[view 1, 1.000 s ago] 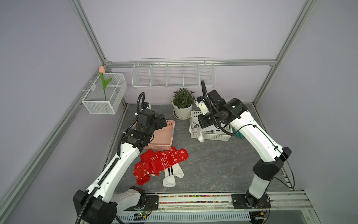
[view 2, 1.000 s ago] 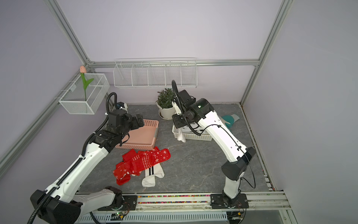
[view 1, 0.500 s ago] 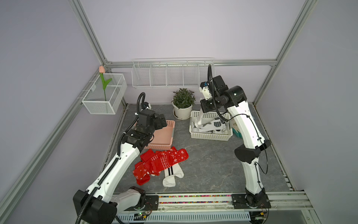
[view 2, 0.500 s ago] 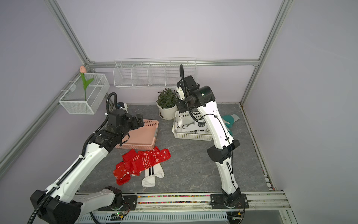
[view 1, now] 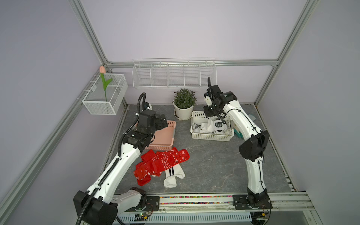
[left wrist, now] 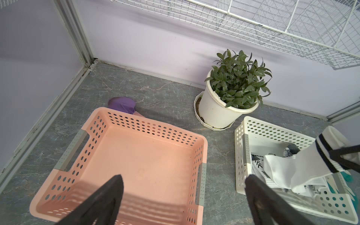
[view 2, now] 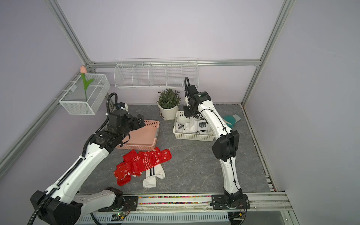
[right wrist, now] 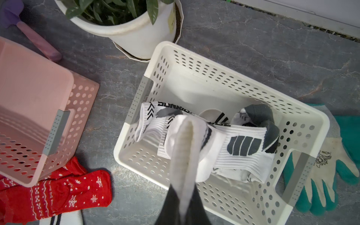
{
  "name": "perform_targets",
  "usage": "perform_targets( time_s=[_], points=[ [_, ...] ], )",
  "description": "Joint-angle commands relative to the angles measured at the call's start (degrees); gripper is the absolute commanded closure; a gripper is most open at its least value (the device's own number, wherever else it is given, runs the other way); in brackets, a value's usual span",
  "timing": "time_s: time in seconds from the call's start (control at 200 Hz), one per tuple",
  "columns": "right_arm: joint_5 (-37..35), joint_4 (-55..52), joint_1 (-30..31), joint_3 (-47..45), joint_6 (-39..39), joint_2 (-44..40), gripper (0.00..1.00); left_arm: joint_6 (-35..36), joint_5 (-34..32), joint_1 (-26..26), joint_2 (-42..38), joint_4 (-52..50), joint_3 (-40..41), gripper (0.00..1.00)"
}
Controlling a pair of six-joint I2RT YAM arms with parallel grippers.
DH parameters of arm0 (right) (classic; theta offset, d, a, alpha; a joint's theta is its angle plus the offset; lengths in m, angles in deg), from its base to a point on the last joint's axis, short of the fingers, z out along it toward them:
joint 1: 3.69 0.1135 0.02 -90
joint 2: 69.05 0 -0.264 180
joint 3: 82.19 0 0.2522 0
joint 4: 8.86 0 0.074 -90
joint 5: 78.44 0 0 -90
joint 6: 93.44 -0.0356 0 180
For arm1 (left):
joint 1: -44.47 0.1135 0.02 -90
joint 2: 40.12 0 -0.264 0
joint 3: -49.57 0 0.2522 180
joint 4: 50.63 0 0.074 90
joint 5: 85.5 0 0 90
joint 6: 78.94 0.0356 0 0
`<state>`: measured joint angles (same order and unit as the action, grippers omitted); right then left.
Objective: Sort the socks into the basket by color
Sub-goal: Place the sock in the bin.
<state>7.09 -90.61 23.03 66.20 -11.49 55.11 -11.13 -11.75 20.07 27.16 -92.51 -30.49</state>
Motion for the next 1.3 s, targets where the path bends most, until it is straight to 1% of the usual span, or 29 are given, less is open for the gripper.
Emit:
perform_targets(
  time_s=[0.0,0.17,0.465,0.65,0.925,1.105,1.22,1.3],
  points=[
    [-0.1,2.6,0.2,0.4,-0.4,-1.0,0.93,-0.4,-0.1,0.0,-0.5,0.2,0.0,0.01],
    [-4.8,1.0,-0.9,-0.9,-0.4,0.8,0.93,-0.4,-0.1,-0.1,-0.6,0.3,0.1,0.01],
    [-11.1,2.3,-3.9,-8.9,0.4,-0.8,0.93,-0.4,0.0,-0.1,-0.3,0.3,0.1,0.01],
    [-9.0,5.4,-4.4,-13.5,0.6,-1.3,0.92,-0.4,0.0,-0.1,-0.3,0.3,0.1,0.01],
    [-10.5,4.9,-4.6,-14.2,-0.4,3.2,0.91,-0.4,0.1,-0.1,-0.1,0.3,0.2,0.01],
    [-8.8,6.3,-5.0,-15.7,-1.7,6.0,0.91,-0.4,-0.1,-0.1,-0.3,0.3,0.2,0.01],
    [-7.8,8.9,-5.2,-18.7,-2.4,6.8,0.91,-0.4,-0.1,-0.1,-0.2,0.3,0.2,0.01],
    [-6.5,10.2,-5.5,-20.2,-2.8,7.6,0.88,-0.4,-0.1,-0.1,-0.2,0.3,0.1,0.01]
  ],
)
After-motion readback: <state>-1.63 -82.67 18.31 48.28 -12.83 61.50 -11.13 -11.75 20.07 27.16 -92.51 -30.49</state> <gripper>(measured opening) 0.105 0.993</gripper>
